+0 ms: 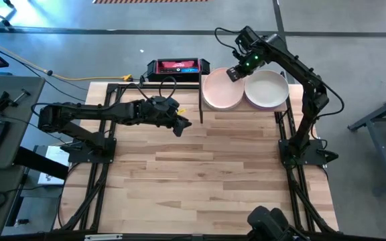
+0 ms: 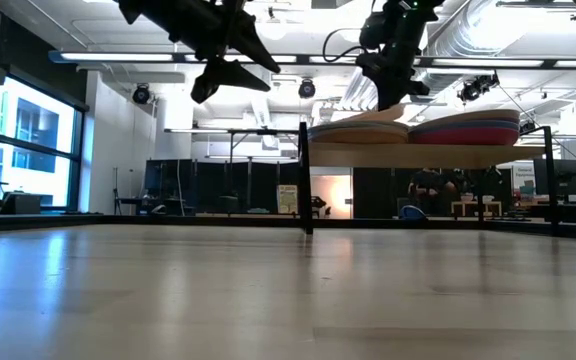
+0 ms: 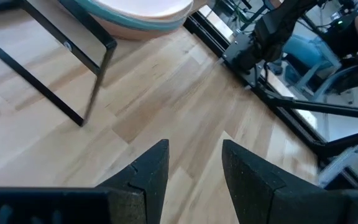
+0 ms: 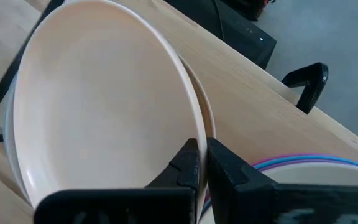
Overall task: Place and stack plates onto a shelf
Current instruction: Stack the light pink plate on top of the gray plate on the shelf
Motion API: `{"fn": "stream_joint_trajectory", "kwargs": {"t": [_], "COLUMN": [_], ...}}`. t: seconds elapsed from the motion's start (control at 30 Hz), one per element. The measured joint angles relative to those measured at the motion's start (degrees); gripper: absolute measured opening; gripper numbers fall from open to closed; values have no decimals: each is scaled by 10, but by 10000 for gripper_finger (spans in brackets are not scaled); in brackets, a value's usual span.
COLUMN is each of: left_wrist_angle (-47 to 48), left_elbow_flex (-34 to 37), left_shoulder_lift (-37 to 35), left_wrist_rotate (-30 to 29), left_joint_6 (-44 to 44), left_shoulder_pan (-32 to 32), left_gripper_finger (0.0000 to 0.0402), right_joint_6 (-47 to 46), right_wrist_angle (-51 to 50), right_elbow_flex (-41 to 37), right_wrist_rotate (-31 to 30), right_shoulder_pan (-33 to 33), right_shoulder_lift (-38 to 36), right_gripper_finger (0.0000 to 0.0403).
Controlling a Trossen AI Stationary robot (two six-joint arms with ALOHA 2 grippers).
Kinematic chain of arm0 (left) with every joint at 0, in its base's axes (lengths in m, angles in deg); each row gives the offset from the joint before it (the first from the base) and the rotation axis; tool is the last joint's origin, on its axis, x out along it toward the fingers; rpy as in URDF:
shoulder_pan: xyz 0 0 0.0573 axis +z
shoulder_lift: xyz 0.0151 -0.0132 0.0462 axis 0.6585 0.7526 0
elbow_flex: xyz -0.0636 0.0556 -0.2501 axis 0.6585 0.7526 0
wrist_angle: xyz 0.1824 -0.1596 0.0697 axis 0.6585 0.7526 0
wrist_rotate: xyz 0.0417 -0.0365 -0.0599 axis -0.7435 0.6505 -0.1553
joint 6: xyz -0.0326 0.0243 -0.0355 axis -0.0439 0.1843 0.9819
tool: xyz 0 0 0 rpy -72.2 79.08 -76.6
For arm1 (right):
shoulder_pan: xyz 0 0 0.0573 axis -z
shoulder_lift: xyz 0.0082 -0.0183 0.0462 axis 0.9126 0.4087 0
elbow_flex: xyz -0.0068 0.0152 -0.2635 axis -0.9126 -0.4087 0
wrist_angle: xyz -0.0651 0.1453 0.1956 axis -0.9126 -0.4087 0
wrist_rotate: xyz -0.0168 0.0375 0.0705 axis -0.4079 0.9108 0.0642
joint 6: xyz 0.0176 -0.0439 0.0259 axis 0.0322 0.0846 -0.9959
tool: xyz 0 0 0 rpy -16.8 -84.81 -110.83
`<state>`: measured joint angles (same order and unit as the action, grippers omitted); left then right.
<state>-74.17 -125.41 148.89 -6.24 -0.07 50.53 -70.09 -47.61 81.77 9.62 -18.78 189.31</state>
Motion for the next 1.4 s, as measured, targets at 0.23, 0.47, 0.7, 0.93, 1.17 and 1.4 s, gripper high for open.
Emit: {"fn": "stream_joint_trajectory", "kwargs": {"t": [0.23, 0.47, 0.7, 0.93, 1.17, 1.4], "left_wrist_angle": [0, 0, 0, 0, 1, 0], "left_elbow_flex": [0, 0, 0, 0, 0, 0], "left_shoulder_lift": [0, 0, 0, 0, 0, 0], "left_wrist_rotate": [-8, -7, -7, -7, -7, -7], "left_joint_6": [-11, 2, 1, 1, -17, -16], "left_shoulder_pan": [0, 0, 0, 0, 0, -1], "left_gripper_finger": [138, 138, 138, 138, 138, 138], "right_joint_6": [0, 18, -4, -11, -11, -21], "right_wrist_angle": [3, 5, -6, -9, -9, -12], "right_elbow_flex": [0, 0, 0, 0, 0, 0], "right_wrist_rotate": [-3, 17, 31, 50, 1, 1], "right_shoulder_pan": [0, 0, 0, 0, 0, -3], "right_shoulder_lift": [0, 0, 0, 0, 0, 0], "right_gripper_finger": [1, 1, 1, 1, 1, 1]}}
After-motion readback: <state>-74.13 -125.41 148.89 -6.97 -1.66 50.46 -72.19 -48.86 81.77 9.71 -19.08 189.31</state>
